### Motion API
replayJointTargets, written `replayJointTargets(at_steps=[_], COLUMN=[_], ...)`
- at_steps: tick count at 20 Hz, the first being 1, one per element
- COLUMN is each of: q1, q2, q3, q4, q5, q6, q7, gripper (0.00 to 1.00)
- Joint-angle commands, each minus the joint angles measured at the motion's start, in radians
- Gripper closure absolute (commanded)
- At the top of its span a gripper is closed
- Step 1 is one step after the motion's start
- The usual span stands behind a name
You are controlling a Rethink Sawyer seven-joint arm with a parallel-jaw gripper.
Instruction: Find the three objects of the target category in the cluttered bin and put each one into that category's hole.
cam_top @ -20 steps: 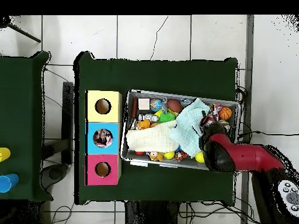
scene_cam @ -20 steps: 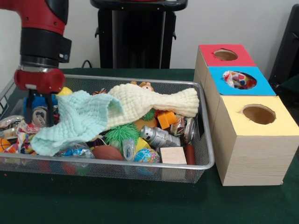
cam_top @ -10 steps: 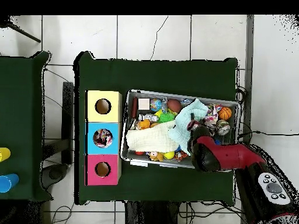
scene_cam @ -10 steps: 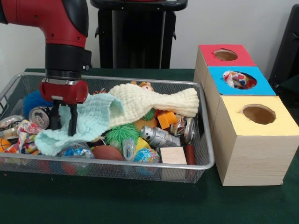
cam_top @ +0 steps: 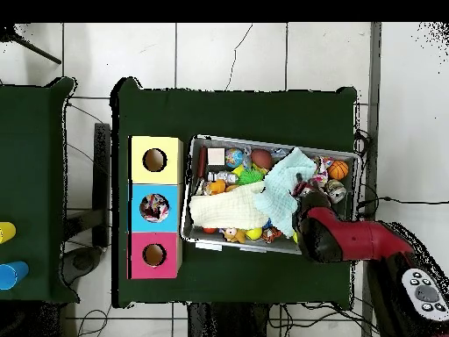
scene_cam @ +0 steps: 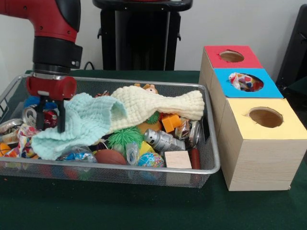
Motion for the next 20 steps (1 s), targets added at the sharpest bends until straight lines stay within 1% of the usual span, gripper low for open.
replayJointTargets(at_steps=[1, 3, 4, 8, 9, 14, 15, 20], q1=[-0.064, -0.085, -0.094, -0.081, -0.085, -0.086, -0.077, -0.08], q2=[-0.088, -0.101, -0.095, -0.05, -0.045, -0.029, -0.025, -0.032], q3=[0.109, 0.13, 0.136, 0.111, 0.116, 0.119, 0.109, 0.112], q4=[0.055, 0.065, 0.067, 0.046, 0.043, 0.03, 0.026, 0.017], q5=[0.038, 0.041, 0.038, 0.017, 0.015, 0.005, 0.004, 0.0], q6=[0.147, 0.171, 0.173, 0.127, 0.123, 0.094, 0.079, 0.086], q7=[-0.024, -0.043, -0.045, -0.018, -0.018, -0.009, -0.001, -0.011], gripper=[0.0, 0.0, 0.0, 0.0, 0.0, 0.0, 0.0, 0.0])
